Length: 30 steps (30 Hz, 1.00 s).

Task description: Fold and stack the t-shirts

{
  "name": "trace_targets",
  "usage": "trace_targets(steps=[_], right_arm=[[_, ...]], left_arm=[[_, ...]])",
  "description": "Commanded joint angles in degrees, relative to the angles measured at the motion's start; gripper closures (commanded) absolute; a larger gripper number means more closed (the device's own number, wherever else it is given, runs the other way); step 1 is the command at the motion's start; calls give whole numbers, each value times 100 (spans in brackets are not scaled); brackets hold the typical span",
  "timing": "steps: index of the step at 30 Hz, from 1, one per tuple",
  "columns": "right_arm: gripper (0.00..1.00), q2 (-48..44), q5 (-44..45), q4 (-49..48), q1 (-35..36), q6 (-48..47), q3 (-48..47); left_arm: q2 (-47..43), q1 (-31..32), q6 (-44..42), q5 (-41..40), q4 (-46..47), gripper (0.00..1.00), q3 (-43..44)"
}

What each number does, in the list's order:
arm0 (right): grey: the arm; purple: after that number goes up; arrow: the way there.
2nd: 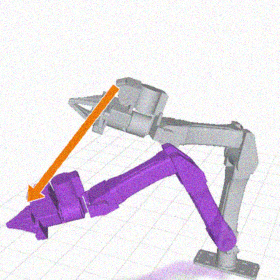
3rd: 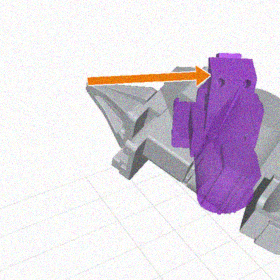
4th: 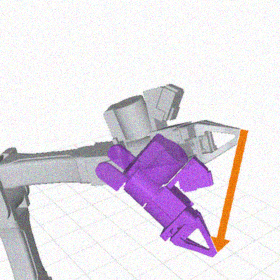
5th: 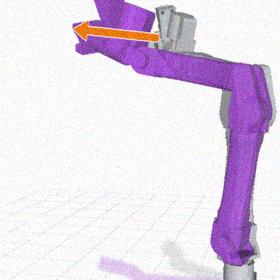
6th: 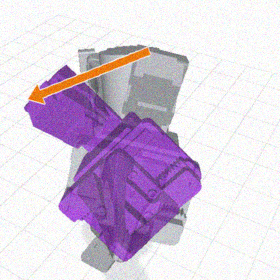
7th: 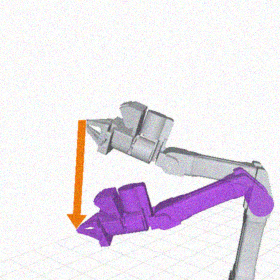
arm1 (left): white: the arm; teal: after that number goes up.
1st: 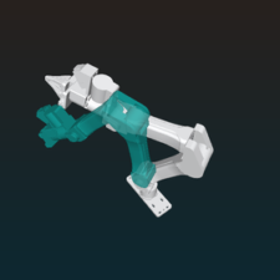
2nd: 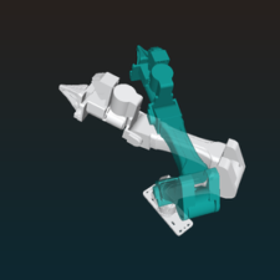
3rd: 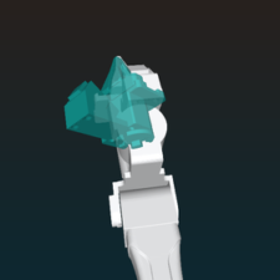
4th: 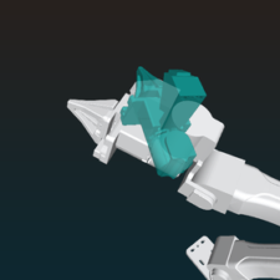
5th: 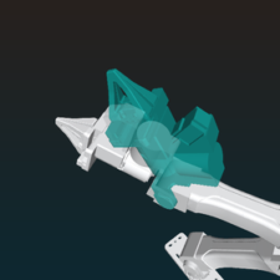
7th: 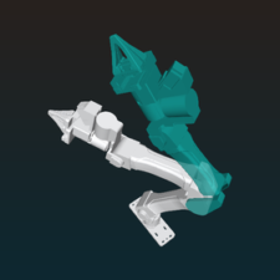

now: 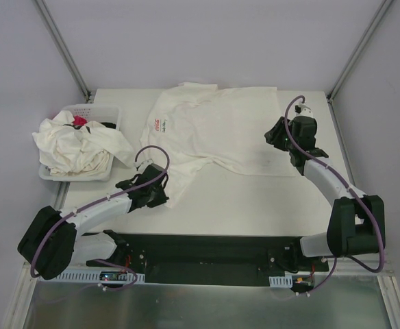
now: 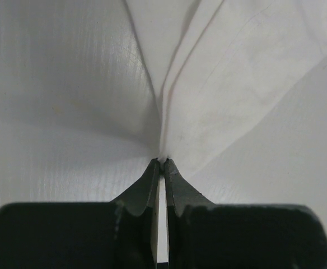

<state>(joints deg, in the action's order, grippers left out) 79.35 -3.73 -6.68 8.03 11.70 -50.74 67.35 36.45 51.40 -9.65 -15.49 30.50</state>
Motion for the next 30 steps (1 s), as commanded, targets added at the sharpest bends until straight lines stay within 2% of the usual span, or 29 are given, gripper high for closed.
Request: trace_targets(steps=[1,16,30], right_arm=[[52,-34,-5,-97,-56,78,-50],[51,-60,39,-88,-91,165,-59],[49,89,144,148,-118,192,-103]], left_arm=[[-152,56,-95,-230,-95,100,132],[-214,56,-173,-265,-69,100,123],[-618,56,-279,-468,-51,100,140]])
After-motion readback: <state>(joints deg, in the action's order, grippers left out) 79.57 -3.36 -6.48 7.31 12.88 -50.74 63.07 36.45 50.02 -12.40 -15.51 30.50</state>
